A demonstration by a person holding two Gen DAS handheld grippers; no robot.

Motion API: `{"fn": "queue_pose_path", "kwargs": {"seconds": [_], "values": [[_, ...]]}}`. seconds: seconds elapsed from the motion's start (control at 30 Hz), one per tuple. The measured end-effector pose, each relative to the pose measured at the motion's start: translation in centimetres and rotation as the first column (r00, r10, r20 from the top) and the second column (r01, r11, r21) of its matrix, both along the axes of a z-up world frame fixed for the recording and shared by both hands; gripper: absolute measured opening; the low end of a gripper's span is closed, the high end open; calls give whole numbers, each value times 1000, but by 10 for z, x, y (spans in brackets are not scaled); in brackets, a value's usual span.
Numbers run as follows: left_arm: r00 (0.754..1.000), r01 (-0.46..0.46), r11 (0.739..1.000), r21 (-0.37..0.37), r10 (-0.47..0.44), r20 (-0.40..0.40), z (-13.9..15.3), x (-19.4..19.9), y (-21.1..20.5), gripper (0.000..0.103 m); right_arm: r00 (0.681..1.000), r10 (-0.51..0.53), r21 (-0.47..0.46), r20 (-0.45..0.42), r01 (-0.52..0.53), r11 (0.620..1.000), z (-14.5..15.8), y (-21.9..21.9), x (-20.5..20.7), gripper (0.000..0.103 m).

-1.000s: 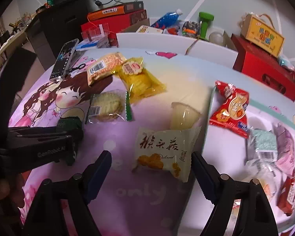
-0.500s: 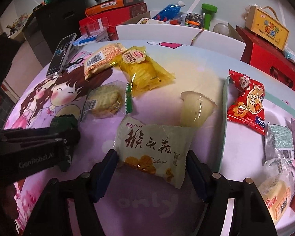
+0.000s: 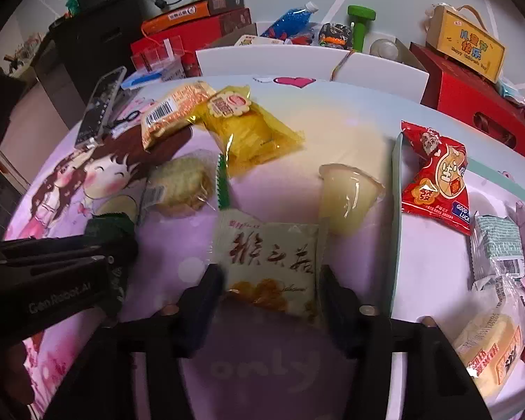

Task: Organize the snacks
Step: 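Grasp the white biscuit pack with the right gripper while the left holds the green pack, then carry both packs into the white tray and open both grippers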

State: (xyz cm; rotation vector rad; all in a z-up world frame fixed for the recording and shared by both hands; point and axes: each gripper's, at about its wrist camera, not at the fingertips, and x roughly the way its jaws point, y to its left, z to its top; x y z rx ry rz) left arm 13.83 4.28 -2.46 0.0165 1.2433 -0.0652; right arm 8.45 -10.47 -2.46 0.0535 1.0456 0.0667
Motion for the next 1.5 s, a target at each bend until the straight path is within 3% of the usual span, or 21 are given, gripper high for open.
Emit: {"fn": "queue_pose_path", "kwargs": {"seconds": [1.03, 1.5], "values": [[988, 43, 999, -28, -38, 152, 57, -18, -11, 42, 991, -92, 51, 100, 87, 995, 54, -31, -22, 56], [963, 157, 987, -41, -144, 227, 82, -32, -56, 42, 956, -255, 28, 148, 253, 967, 90, -99, -47, 56]]}}
